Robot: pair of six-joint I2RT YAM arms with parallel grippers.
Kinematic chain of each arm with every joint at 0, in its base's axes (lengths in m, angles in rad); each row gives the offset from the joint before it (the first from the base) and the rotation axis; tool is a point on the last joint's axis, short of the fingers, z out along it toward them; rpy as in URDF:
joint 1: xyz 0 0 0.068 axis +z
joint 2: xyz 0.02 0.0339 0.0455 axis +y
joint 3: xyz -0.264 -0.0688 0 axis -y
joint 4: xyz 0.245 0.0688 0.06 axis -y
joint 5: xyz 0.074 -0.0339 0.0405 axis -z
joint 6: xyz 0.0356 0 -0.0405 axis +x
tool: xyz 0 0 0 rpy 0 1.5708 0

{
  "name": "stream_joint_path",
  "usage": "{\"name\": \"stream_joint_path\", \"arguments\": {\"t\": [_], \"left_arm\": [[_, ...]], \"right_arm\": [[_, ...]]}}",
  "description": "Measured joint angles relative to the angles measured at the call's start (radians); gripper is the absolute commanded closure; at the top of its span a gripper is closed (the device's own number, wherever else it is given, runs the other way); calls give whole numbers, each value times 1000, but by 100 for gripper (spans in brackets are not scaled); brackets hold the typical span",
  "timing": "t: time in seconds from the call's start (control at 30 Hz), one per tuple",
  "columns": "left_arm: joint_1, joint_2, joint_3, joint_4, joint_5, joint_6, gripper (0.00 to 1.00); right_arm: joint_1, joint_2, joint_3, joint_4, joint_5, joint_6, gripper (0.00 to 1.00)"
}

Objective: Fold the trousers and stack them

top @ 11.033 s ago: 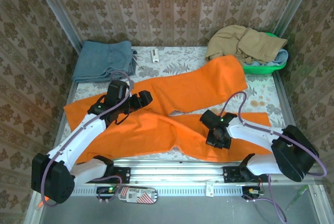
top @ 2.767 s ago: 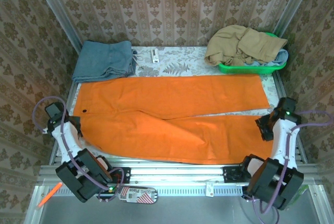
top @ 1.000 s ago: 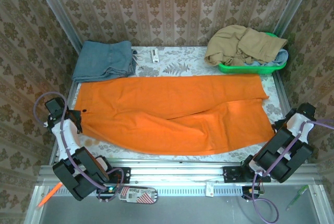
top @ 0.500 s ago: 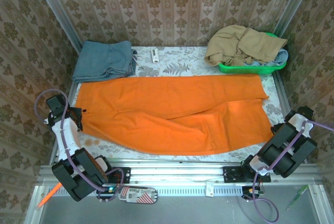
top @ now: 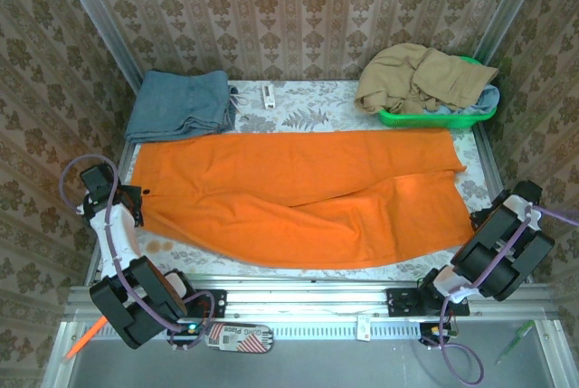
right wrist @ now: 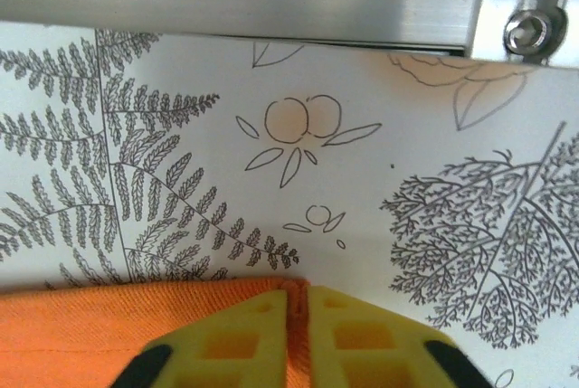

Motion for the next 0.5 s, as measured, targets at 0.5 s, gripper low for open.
{"name": "stream_joint_path", "arguments": {"t": [0.5], "left_arm": [[-12,-71,222,-152,45,-3,100]], "right_arm": [[51,-433,79,-77,-189,42,100]]}}
